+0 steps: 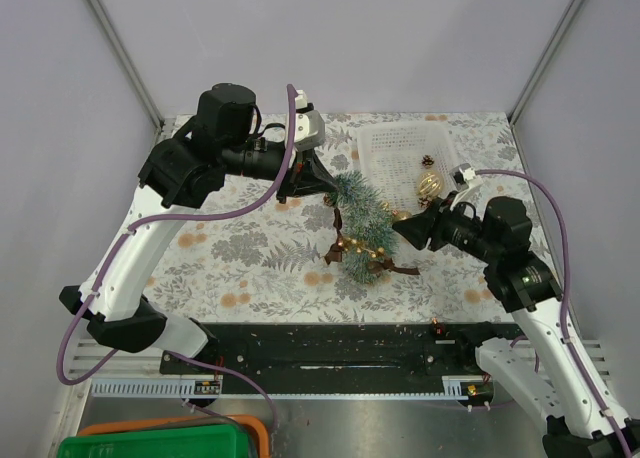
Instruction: Decorate the small christmas tree
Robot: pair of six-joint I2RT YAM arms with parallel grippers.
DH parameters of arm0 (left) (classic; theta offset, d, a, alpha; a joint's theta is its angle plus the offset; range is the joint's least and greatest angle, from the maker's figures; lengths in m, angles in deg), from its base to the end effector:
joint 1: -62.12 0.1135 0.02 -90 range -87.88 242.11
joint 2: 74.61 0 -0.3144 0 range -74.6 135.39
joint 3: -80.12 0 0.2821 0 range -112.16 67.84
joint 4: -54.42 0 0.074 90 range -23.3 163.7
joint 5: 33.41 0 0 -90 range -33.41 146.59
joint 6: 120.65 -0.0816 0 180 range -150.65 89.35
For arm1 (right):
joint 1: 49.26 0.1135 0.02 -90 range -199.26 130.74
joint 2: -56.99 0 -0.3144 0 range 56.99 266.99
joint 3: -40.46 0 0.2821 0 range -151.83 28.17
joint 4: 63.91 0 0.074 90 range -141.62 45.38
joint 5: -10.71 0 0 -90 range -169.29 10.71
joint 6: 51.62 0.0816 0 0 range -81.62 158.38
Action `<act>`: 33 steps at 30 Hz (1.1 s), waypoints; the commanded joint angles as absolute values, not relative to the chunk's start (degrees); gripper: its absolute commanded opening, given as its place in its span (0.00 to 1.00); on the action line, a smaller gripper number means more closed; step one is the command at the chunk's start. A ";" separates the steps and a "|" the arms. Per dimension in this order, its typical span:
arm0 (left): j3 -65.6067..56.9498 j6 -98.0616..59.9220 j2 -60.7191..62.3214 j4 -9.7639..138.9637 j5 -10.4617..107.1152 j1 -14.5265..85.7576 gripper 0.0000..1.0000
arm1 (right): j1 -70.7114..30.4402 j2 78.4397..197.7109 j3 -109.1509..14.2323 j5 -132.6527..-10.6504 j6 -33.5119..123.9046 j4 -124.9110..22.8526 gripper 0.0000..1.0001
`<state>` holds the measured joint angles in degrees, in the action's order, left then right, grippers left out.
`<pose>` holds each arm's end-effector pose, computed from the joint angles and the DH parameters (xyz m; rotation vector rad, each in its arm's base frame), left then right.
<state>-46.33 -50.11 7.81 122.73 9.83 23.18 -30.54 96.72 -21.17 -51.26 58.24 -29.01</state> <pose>0.1958 -0.2346 0.5678 1.4046 1.4143 -1.0278 0.1603 0.0948 0.3868 -0.3452 1.8339 0.9122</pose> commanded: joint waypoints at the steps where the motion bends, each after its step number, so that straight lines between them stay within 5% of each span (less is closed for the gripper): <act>1: -47.56 -50.07 6.87 120.93 7.72 23.44 0.02 | -30.81 95.76 -19.73 -52.22 59.74 -30.09 0.37; 33: -48.00 -49.02 7.75 119.96 7.28 23.27 0.02 | -30.81 90.04 -25.79 -36.32 60.36 -19.81 0.37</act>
